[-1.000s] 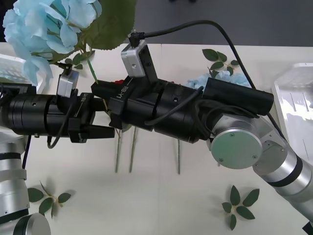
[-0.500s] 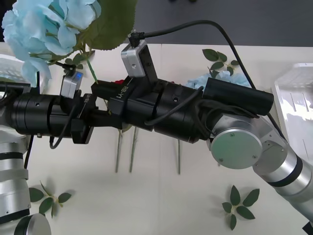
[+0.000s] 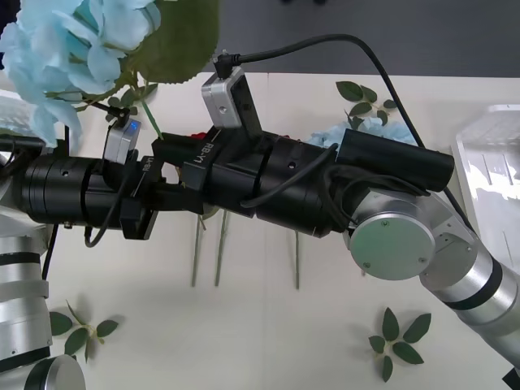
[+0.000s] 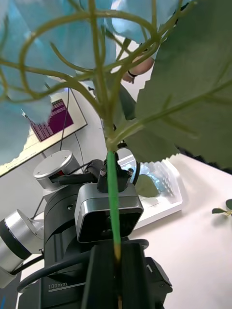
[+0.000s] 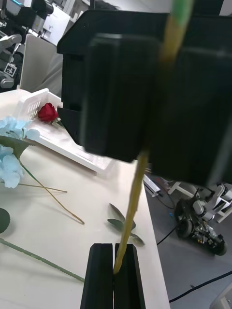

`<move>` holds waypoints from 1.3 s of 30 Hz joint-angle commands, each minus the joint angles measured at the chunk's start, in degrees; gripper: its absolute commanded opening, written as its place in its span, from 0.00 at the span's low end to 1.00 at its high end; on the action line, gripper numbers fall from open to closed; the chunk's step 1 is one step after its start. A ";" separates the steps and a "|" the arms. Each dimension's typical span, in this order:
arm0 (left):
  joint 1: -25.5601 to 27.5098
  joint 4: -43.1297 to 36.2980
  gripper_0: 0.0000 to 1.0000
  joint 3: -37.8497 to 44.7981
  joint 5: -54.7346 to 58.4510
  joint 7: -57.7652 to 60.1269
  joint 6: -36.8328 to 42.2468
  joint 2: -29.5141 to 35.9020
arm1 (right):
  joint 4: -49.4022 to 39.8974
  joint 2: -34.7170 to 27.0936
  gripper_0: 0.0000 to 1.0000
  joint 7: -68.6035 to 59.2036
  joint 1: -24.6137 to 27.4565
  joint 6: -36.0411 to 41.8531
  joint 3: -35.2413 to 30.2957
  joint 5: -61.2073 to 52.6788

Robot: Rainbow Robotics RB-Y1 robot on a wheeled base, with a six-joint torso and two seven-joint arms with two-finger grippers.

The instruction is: Put the red flowers into the right box and the blue flowers into the left box

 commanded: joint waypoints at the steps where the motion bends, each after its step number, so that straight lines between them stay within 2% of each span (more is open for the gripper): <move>1: 1.36 -0.41 0.00 -0.31 0.45 -2.70 -0.63 0.20 | -1.32 -0.08 0.83 1.60 -0.96 -0.70 -0.46 -0.15; 2: 1.36 -0.41 0.00 -0.22 0.36 -2.70 -0.63 0.20 | -1.32 -0.08 1.00 1.60 -0.96 -0.70 -0.46 -0.15; 12: 1.54 -0.41 0.00 0.66 0.54 -2.52 -0.54 0.20 | -1.32 -0.08 1.00 1.60 -0.96 -0.70 -0.46 -0.15; 23: 2.51 -0.50 0.00 5.40 2.03 -1.20 0.34 1.96 | -1.32 -0.08 1.00 1.60 -0.96 -0.70 -0.46 -0.15; 29: 6.37 -1.99 0.00 5.84 5.29 -0.50 -3.71 6.71 | -1.32 -0.08 1.00 1.60 -0.96 -0.70 -0.46 -0.15; 30: 7.16 -2.52 0.00 5.84 5.73 -0.32 -4.50 7.58 | -0.36 -1.31 1.00 1.43 0.97 -0.43 -0.37 -0.24; 34: 11.65 -6.21 0.00 5.93 6.34 0.91 -9.77 12.15 | -1.06 -2.63 1.00 2.04 2.46 -2.54 -1.25 0.11; 39: 16.30 -10.61 0.00 9.27 6.25 6.79 -13.73 16.20 | -4.40 -5.88 1.00 1.34 2.64 2.64 -4.68 -7.53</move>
